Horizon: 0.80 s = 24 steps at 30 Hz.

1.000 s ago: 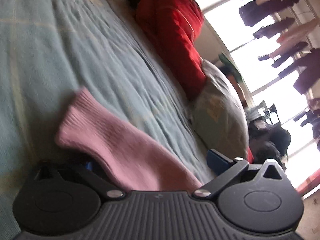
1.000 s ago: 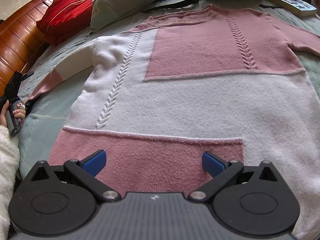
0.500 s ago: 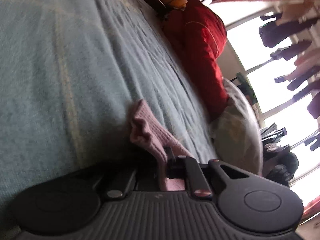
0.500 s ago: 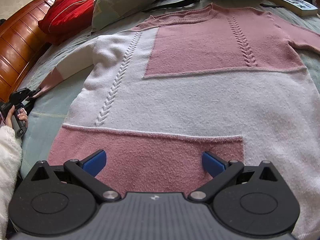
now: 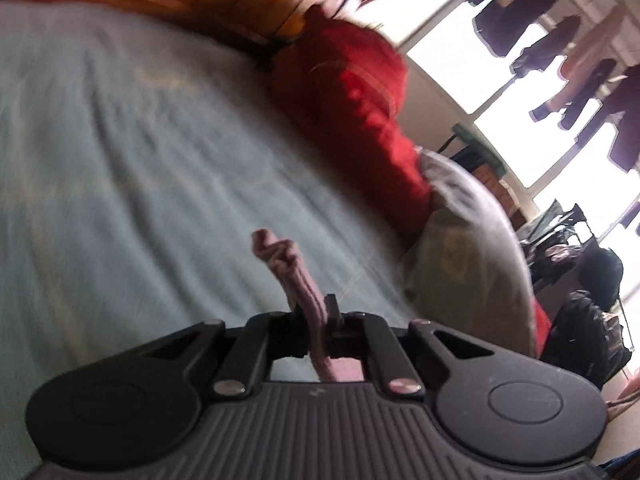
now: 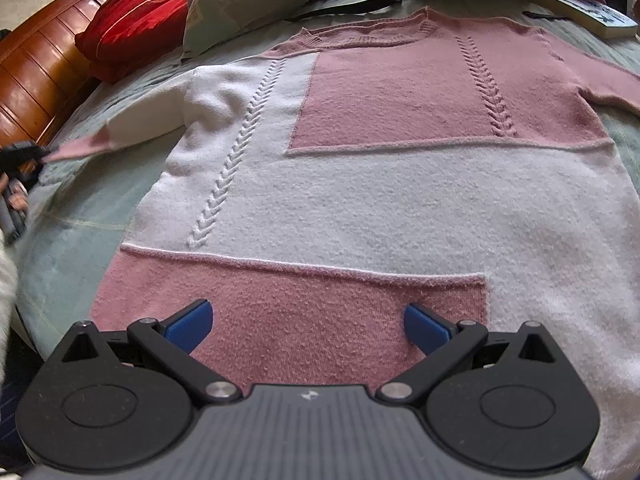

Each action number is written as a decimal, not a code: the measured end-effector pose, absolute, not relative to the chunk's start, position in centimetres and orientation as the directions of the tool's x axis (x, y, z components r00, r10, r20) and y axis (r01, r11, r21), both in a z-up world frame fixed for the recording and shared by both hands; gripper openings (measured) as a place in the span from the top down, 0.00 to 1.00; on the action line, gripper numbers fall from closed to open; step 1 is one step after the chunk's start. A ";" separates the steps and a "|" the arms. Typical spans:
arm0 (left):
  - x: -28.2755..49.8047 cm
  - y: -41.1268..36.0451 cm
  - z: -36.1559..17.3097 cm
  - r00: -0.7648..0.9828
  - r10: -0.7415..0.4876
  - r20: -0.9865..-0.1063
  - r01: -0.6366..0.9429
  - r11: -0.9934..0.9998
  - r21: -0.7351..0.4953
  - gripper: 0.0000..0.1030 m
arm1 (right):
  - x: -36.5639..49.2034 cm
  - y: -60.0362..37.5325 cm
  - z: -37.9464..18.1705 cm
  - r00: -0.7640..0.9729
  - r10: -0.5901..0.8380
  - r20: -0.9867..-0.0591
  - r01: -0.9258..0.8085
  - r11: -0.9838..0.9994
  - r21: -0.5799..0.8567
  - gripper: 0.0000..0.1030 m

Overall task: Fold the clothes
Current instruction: 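Grasp the pink sleeve cuff with the left gripper and pull it outward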

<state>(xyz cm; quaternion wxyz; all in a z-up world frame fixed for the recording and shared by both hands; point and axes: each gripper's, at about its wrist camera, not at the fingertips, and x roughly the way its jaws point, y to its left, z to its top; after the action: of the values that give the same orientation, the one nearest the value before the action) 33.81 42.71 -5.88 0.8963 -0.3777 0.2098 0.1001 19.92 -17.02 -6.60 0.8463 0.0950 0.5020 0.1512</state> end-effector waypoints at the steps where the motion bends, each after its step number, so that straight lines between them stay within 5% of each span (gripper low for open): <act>1: 34.0 42.8 -5.1 0.899 0.021 -0.438 -0.324 0.706 -0.630 0.94 | 20.0 -16.9 -6.6 0.451 0.349 -0.821 -0.161 0.937 0.309 0.00; 7: 35.4 43.2 -1.5 0.924 0.022 -0.382 -0.263 0.759 -0.595 0.94 | 20.2 -16.4 -6.8 0.451 0.321 -0.833 -0.164 0.947 0.276 0.00; 17: 35.3 46.4 -8.3 0.820 0.071 -0.568 -0.448 0.697 -0.560 0.94 | 20.3 -15.9 -6.9 0.449 0.300 -0.842 -0.167 0.954 0.250 0.00; 24: 34.1 47.9 -6.3 0.774 0.200 -0.601 -0.542 0.700 -0.465 0.90 | 20.3 -15.4 -6.9 0.448 0.281 -0.849 -0.179 0.958 0.223 0.00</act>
<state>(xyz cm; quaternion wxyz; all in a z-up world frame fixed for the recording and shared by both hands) 34.05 47.88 -6.31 0.8837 -0.3255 0.2626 0.2100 20.33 -15.36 -6.91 0.8494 0.0503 0.5077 0.1352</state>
